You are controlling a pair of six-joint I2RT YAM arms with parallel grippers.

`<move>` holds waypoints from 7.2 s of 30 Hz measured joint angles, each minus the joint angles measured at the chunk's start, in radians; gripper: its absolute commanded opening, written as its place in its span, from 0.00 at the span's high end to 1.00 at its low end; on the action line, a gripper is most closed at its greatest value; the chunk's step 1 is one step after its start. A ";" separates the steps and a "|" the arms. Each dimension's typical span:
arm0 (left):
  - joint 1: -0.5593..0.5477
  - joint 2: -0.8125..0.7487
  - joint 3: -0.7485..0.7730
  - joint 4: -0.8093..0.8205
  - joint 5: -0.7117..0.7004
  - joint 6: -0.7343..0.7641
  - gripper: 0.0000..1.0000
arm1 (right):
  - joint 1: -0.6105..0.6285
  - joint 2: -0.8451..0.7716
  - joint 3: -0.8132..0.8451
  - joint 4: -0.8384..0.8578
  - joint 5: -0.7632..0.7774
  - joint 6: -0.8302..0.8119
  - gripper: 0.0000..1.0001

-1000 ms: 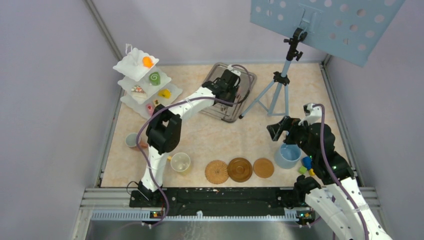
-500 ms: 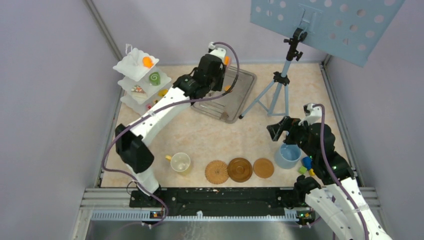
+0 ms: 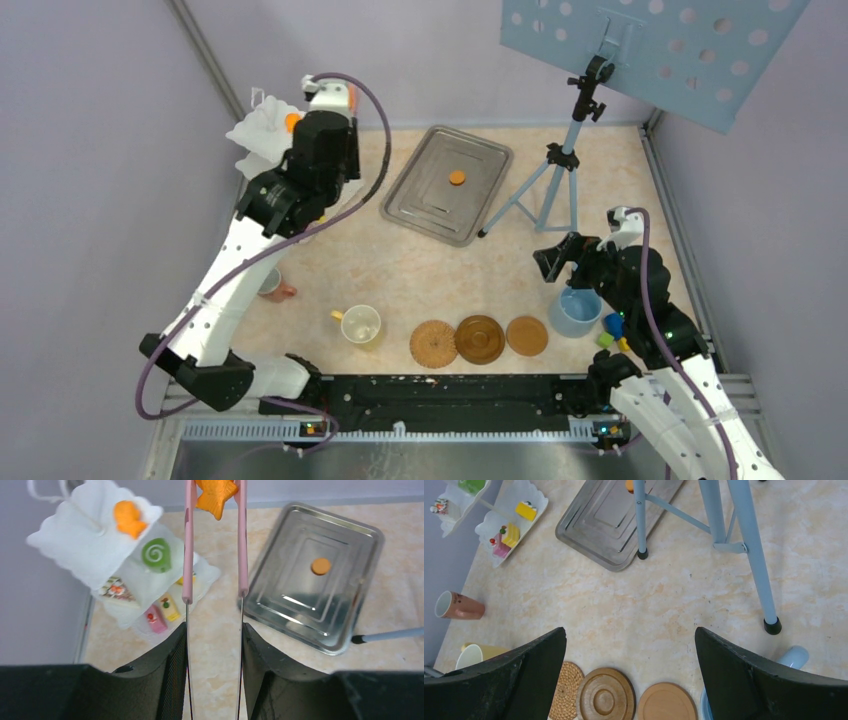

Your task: Serve the afternoon tea

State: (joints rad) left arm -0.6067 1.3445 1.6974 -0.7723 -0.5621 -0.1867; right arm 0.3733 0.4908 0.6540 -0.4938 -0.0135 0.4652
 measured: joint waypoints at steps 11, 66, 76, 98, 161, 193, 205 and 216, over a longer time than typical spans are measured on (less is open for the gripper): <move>0.278 -0.038 -0.003 -0.131 -0.001 -0.058 0.87 | 0.000 0.001 -0.006 0.004 0.000 0.000 0.02; 0.436 0.028 -0.108 -0.071 -0.067 -0.074 0.77 | 0.000 0.001 -0.006 0.008 -0.007 0.000 0.02; 0.467 0.052 -0.101 -0.031 -0.063 -0.072 0.64 | 0.000 0.002 -0.006 0.008 -0.008 0.000 0.02; 0.471 0.030 -0.080 -0.014 0.032 -0.072 0.34 | 0.000 0.002 -0.007 0.008 -0.008 0.000 0.02; 0.546 0.312 -0.706 -0.023 0.274 -1.132 0.02 | 0.000 -0.001 -0.021 0.014 -0.011 0.000 0.02; 0.644 0.231 -0.647 0.003 0.121 -1.014 0.50 | 0.000 0.013 -0.021 0.014 -0.011 0.000 0.02; 0.671 -0.063 -0.527 -0.124 -0.005 -0.993 0.51 | 0.000 0.013 -0.021 0.014 -0.011 0.000 0.02; 0.673 -0.418 -0.461 0.155 0.196 -0.520 0.51 | 0.000 0.013 -0.021 0.014 -0.011 0.000 0.02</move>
State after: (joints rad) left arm 0.0658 0.9268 1.2366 -0.6174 -0.3660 -0.7071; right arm 0.3733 0.5041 0.6334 -0.4793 -0.0250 0.4648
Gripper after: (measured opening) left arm 0.494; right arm 0.980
